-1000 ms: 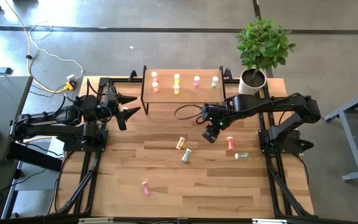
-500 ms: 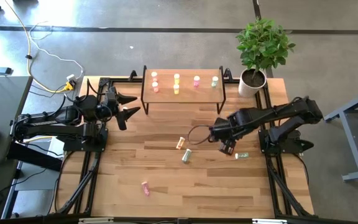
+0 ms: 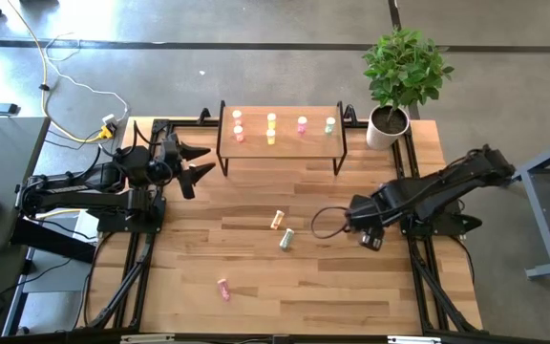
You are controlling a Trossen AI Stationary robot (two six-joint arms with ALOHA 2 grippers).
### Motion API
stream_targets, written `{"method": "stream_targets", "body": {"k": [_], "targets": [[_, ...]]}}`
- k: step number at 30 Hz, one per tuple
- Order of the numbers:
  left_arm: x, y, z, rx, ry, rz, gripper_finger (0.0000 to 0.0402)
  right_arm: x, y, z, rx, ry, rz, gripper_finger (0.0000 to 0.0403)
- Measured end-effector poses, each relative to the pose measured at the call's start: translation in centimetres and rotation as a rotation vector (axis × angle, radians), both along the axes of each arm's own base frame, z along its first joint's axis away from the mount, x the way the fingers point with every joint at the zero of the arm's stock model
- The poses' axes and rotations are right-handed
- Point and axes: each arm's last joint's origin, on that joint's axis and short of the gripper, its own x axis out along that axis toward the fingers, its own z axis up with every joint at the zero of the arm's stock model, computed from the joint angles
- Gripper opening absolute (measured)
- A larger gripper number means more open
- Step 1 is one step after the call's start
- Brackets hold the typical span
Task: Pick and place medicine bottles onto shelf by color
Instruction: Put the right blue pill bottle on the shelf aligned with the blue pill bottle
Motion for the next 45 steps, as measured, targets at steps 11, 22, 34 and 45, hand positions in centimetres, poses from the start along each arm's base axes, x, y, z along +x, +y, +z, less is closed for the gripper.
{"method": "stream_targets", "body": {"k": [11,22,34,45], "targets": [[-0.1,0.1,0.0,-0.042,-0.026,0.046,0.0239,-0.2,-2.3,-0.8,0.184,0.079,0.064,0.0181],[-0.1,0.1,0.0,-0.085,-0.051,0.052,0.0239,3.0,-2.6,-4.7,0.192,0.261,0.176,0.0181],[-0.1,0.1,-0.1,-0.111,-0.054,0.056,0.0239,5.7,-1.1,-8.7,0.194,0.309,0.202,0.0181],[-0.1,0.1,-0.8,-0.164,-0.004,0.07,0.0239,6.5,0.3,-11.5,0.179,0.398,0.261,0.0181]]}}
